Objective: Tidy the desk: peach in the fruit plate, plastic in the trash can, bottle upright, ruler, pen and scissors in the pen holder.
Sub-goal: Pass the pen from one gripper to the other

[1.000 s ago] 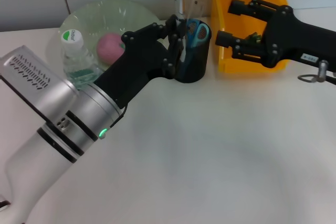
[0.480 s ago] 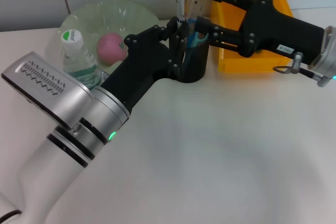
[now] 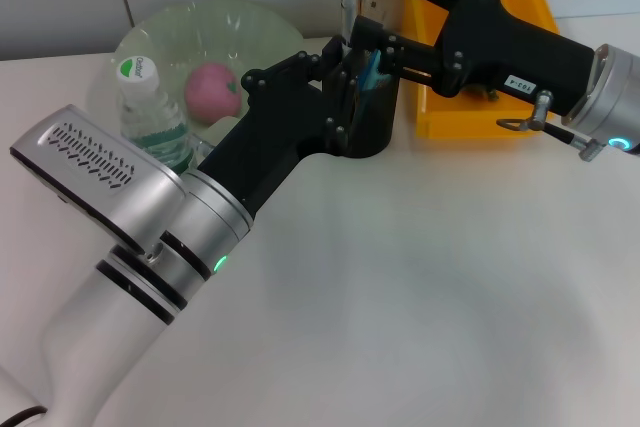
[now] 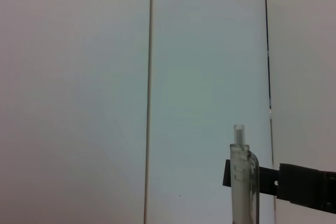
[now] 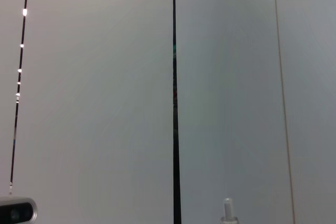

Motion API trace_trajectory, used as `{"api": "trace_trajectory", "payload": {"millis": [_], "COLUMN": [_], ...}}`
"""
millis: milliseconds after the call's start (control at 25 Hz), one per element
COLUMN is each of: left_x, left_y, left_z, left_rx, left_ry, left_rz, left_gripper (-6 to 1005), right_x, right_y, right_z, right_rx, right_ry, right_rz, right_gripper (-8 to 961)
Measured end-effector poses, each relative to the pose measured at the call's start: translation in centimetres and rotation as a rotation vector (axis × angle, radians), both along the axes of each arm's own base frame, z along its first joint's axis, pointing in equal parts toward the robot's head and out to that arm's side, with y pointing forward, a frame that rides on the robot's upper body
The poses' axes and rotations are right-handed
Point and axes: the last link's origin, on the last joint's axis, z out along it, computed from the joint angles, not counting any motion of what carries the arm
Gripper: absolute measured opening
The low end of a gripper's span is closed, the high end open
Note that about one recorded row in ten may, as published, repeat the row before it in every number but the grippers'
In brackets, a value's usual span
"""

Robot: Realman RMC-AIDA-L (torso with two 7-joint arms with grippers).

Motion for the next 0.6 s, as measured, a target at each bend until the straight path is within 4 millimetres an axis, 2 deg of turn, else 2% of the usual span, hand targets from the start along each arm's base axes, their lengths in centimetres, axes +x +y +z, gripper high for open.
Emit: {"api": "trace_trajectory", "payload": {"millis": [600], "left_x": [-0.2], "left_y": [0.5], "left_z": [0.3], "left_rx": [0.032], "left_ry": [0.003], "left_rz": [0.027], "left_gripper": [209], "right_x": [-1.1], "right_y": [0.8], "right_z": [-1.9], "right_rx": [0.023], "right_ry": [0.011], "right_rz": [-0.002], "right_gripper": [727]}}
